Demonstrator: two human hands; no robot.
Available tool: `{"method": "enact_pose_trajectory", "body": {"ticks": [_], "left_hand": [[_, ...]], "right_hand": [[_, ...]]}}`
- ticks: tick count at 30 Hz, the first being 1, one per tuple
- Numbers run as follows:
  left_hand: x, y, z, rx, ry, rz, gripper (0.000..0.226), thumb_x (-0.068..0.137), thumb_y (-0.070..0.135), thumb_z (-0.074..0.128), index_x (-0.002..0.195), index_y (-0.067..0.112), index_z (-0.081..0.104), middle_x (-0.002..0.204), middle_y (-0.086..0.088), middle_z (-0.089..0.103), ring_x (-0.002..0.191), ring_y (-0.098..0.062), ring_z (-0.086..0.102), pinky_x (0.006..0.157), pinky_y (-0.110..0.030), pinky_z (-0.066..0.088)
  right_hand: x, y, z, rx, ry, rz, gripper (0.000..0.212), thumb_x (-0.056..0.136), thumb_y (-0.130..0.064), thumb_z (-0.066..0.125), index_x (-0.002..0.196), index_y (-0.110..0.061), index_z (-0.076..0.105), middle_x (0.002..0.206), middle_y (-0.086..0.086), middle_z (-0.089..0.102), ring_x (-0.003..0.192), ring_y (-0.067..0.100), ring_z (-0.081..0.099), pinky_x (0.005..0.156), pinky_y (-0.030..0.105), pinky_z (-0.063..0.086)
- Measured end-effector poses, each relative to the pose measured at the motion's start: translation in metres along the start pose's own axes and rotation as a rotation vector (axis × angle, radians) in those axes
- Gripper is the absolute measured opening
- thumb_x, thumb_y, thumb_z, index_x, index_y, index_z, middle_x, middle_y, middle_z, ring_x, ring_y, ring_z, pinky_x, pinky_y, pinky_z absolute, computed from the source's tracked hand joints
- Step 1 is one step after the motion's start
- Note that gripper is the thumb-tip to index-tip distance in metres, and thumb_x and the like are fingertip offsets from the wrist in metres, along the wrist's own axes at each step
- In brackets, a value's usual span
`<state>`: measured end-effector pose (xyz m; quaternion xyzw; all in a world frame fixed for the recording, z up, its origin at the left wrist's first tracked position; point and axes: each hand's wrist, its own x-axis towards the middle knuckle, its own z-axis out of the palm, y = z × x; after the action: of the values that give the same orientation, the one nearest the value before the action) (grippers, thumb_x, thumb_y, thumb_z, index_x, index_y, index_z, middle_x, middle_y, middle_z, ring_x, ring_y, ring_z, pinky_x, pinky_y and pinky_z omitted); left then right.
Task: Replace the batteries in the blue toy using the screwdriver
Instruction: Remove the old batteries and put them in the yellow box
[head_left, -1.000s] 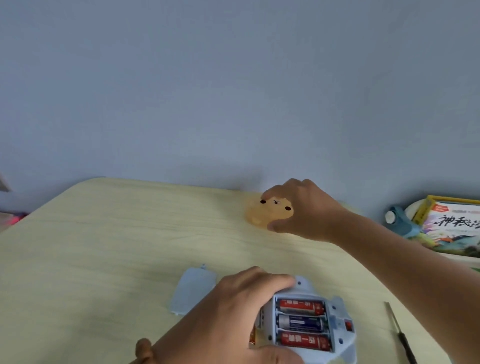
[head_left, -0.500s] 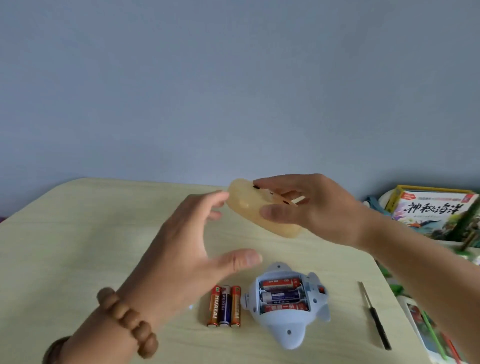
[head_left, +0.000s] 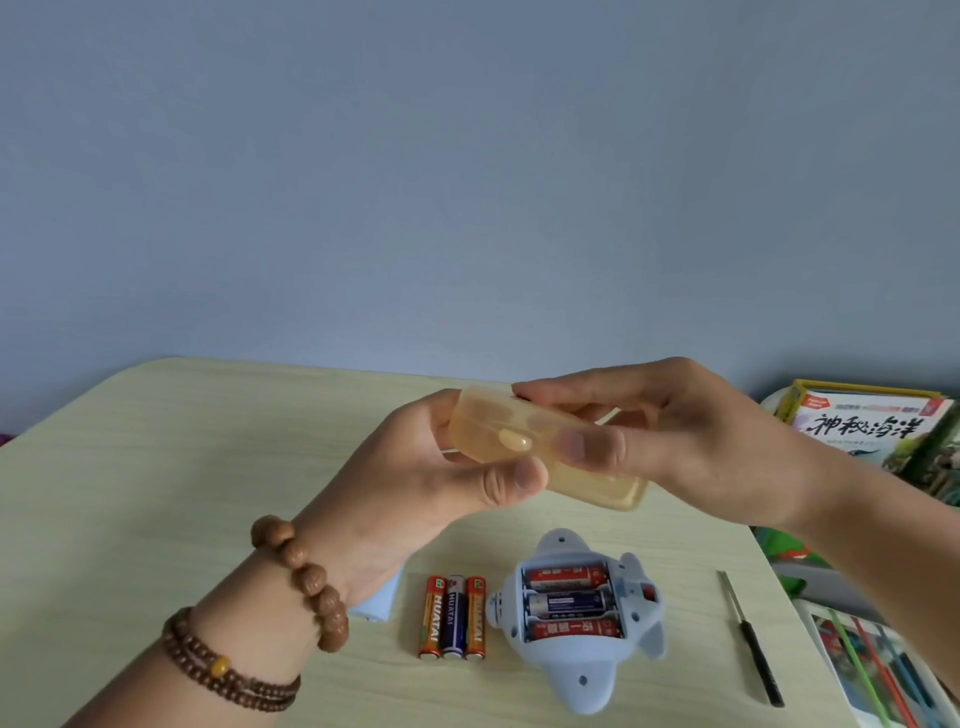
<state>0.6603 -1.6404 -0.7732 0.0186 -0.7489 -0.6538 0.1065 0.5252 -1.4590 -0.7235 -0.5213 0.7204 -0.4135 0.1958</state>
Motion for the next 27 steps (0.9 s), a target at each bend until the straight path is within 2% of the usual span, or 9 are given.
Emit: {"method": "enact_pose_trajectory", "body": {"ticks": [4, 6, 9, 12, 15, 17, 19, 23, 27], "left_hand": [[0.004, 0.001, 0.005, -0.015, 0.028, 0.027, 0.051, 0.075, 0.031, 0.082, 0.117, 0.006, 0.067, 0.128, -0.006, 0.068, 0.123, -0.028, 0.062, 0.104, -0.058, 0.044], [0.005, -0.003, 0.006, -0.054, 0.059, 0.012, 0.049, 0.075, 0.023, 0.082, 0.119, 0.010, 0.066, 0.126, -0.006, 0.069, 0.122, -0.030, 0.062, 0.103, -0.053, 0.046], [0.005, -0.010, 0.007, -0.111, 0.062, -0.016, 0.068, 0.068, 0.014, 0.087, 0.129, 0.014, 0.056, 0.124, -0.010, 0.069, 0.120, -0.032, 0.063, 0.105, -0.052, 0.045], [0.007, -0.013, 0.006, -0.096, 0.064, -0.014, 0.084, 0.068, 0.008, 0.087, 0.139, 0.025, 0.045, 0.126, -0.005, 0.069, 0.120, -0.028, 0.065, 0.104, -0.048, 0.047], [0.011, -0.015, 0.005, -0.070, 0.067, 0.042, 0.099, 0.063, 0.016, 0.090, 0.141, 0.040, 0.033, 0.129, -0.003, 0.068, 0.119, -0.026, 0.065, 0.106, -0.052, 0.045], [0.014, -0.017, 0.008, -0.034, 0.088, 0.084, 0.099, 0.062, 0.021, 0.089, 0.134, 0.048, 0.027, 0.129, 0.000, 0.067, 0.116, -0.024, 0.067, 0.104, -0.052, 0.048], [0.018, -0.018, 0.010, 0.030, 0.129, 0.122, 0.086, 0.062, 0.027, 0.088, 0.122, 0.047, 0.030, 0.126, 0.004, 0.066, 0.111, -0.023, 0.069, 0.100, -0.051, 0.052], [0.020, -0.022, 0.005, 0.507, 0.216, 0.128, 0.039, 0.063, 0.056, 0.083, 0.090, 0.037, 0.061, 0.115, 0.017, 0.062, 0.117, -0.004, 0.060, 0.098, -0.035, 0.053], [0.022, -0.028, 0.003, 0.731, 0.275, 0.074, 0.038, 0.055, 0.067, 0.073, 0.069, 0.032, 0.071, 0.120, 0.019, 0.053, 0.109, -0.001, 0.053, 0.096, -0.028, 0.048]], "right_hand": [[0.005, 0.002, -0.004, 0.001, -0.016, -0.019, 0.039, 0.087, -0.028, 0.072, 0.125, -0.025, 0.069, 0.116, -0.012, 0.075, 0.109, 0.006, 0.069, 0.096, 0.027, 0.054], [0.009, 0.007, -0.008, 0.068, 0.017, -0.021, 0.037, 0.088, -0.027, 0.066, 0.124, -0.021, 0.070, 0.114, -0.006, 0.077, 0.105, 0.009, 0.071, 0.091, 0.027, 0.055], [0.016, 0.013, -0.017, 0.249, 0.022, 0.028, 0.038, 0.093, -0.026, 0.052, 0.125, -0.015, 0.069, 0.113, 0.010, 0.076, 0.105, 0.025, 0.072, 0.085, 0.034, 0.057], [0.025, 0.016, -0.026, 0.341, 0.004, 0.100, 0.036, 0.096, -0.030, 0.053, 0.126, -0.017, 0.067, 0.116, 0.013, 0.074, 0.104, 0.031, 0.073, 0.087, 0.041, 0.061], [0.038, 0.017, -0.022, 0.339, 0.269, 0.197, 0.026, 0.100, -0.031, 0.054, 0.112, -0.013, 0.068, 0.104, 0.013, 0.075, 0.079, 0.035, 0.077, 0.067, 0.041, 0.064], [0.047, 0.022, -0.016, 0.282, 0.426, 0.196, 0.024, 0.099, -0.031, 0.057, 0.106, -0.010, 0.066, 0.097, 0.014, 0.072, 0.065, 0.031, 0.076, 0.051, 0.036, 0.060], [0.055, 0.030, -0.012, 0.243, 0.489, 0.195, 0.023, 0.098, -0.032, 0.059, 0.102, -0.011, 0.066, 0.096, 0.014, 0.069, 0.057, 0.030, 0.073, 0.048, 0.034, 0.059], [0.068, 0.052, -0.009, 0.258, 0.449, 0.321, 0.029, 0.099, -0.035, 0.057, 0.099, -0.009, 0.068, 0.096, 0.015, 0.065, 0.054, 0.029, 0.071, 0.044, 0.028, 0.054], [0.078, 0.072, 0.003, 0.163, 0.421, 0.435, 0.024, 0.100, -0.035, 0.054, 0.105, -0.014, 0.064, 0.096, 0.013, 0.069, 0.051, 0.020, 0.068, 0.040, 0.021, 0.049]]}}
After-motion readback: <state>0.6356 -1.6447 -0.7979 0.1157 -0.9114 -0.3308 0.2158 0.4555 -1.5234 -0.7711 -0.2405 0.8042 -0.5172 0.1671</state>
